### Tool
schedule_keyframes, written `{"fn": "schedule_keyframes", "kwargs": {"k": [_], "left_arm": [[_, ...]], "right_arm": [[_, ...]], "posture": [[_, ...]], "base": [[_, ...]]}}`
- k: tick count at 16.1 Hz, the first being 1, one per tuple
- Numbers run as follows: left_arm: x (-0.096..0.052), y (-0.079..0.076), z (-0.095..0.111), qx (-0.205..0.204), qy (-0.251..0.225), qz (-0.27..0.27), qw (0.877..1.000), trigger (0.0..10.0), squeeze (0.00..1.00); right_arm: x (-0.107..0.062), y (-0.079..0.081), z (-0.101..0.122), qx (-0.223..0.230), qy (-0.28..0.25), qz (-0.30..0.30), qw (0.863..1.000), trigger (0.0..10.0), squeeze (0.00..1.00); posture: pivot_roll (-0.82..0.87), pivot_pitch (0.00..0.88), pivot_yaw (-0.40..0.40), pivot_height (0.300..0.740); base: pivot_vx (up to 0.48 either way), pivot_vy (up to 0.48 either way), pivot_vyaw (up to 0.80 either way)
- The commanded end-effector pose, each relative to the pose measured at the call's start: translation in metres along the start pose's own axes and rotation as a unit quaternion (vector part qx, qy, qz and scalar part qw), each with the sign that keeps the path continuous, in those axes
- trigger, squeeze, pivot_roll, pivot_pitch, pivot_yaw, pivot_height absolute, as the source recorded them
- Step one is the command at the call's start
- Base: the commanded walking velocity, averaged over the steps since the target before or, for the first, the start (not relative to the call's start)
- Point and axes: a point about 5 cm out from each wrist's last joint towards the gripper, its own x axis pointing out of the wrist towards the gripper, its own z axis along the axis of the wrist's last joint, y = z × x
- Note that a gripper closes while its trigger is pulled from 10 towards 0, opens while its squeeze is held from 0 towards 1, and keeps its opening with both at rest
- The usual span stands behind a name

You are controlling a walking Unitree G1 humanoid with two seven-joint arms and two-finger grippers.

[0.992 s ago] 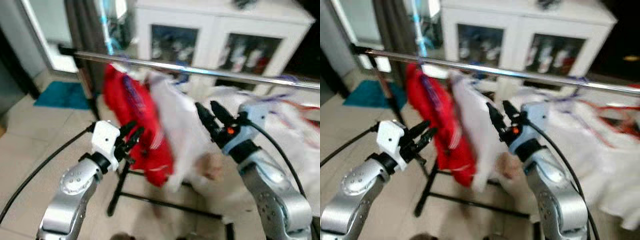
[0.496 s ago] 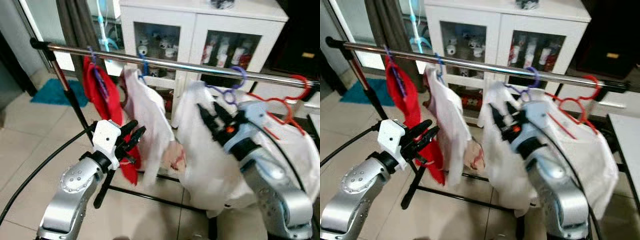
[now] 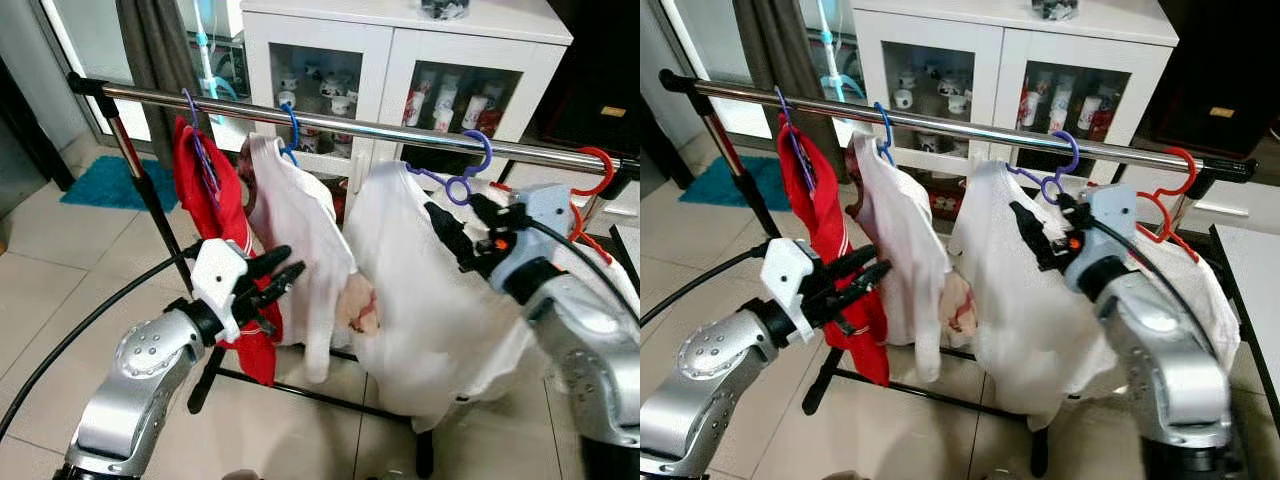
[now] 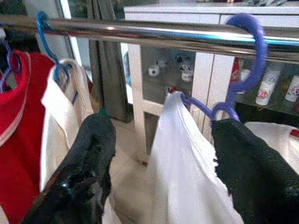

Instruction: Hang hanger

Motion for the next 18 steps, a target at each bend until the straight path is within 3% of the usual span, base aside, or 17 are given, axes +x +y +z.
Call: {"fn": "schedule_keyframes", "kwargs": {"k": [1,3,4,5,10,13,18], "left_arm": [[0.001,-0.002,0.004,0.001,-0.002,-0.017,1.000,10.0,0.00],[0.001,-0.003,0.004,0.001,0.001,-0.032,0.999,10.0,0.00],[0.001,-0.003,0.004,0.001,0.001,-0.035,0.999,10.0,0.00],[0.001,-0.003,0.005,0.001,0.003,-0.043,0.999,10.0,0.00],[0.002,-0.004,0.006,0.003,0.004,-0.052,0.999,10.0,0.00],[0.001,-0.004,0.006,0.004,0.005,-0.050,0.999,10.0,0.00],[0.000,-0.004,0.006,0.005,0.006,-0.050,0.999,10.0,0.00]], "right_arm": [[-0.001,-0.007,0.006,-0.001,-0.007,-0.005,1.000,10.0,1.00],[-0.002,-0.012,0.005,-0.010,0.011,0.024,1.000,10.0,1.00],[-0.001,-0.012,0.004,-0.021,0.017,0.032,0.999,10.0,0.27],[0.004,-0.013,0.004,-0.037,0.023,0.040,0.998,10.0,0.00],[0.028,-0.022,0.011,-0.047,0.026,0.055,0.997,10.0,0.00],[0.043,-0.024,0.002,-0.054,0.063,0.063,0.995,10.0,0.00],[0.055,-0.030,0.001,-0.044,0.075,0.072,0.994,10.0,0.00]], "posture": [[-0.02,0.038,0.016,0.740],[-0.02,0.035,0.022,0.740],[-0.02,0.035,0.022,0.740],[-0.02,0.035,0.022,0.740],[-0.01,0.032,0.021,0.740],[-0.01,0.032,0.021,0.740],[0.00,0.032,0.005,0.740]], "base": [[0.000,0.000,0.00],[0.000,0.000,0.00],[0.000,0.000,0.00],[0.000,0.000,0.00],[0.000,0.000,0.00],[0.000,0.000,0.00],[0.000,0.000,0.00]]}}
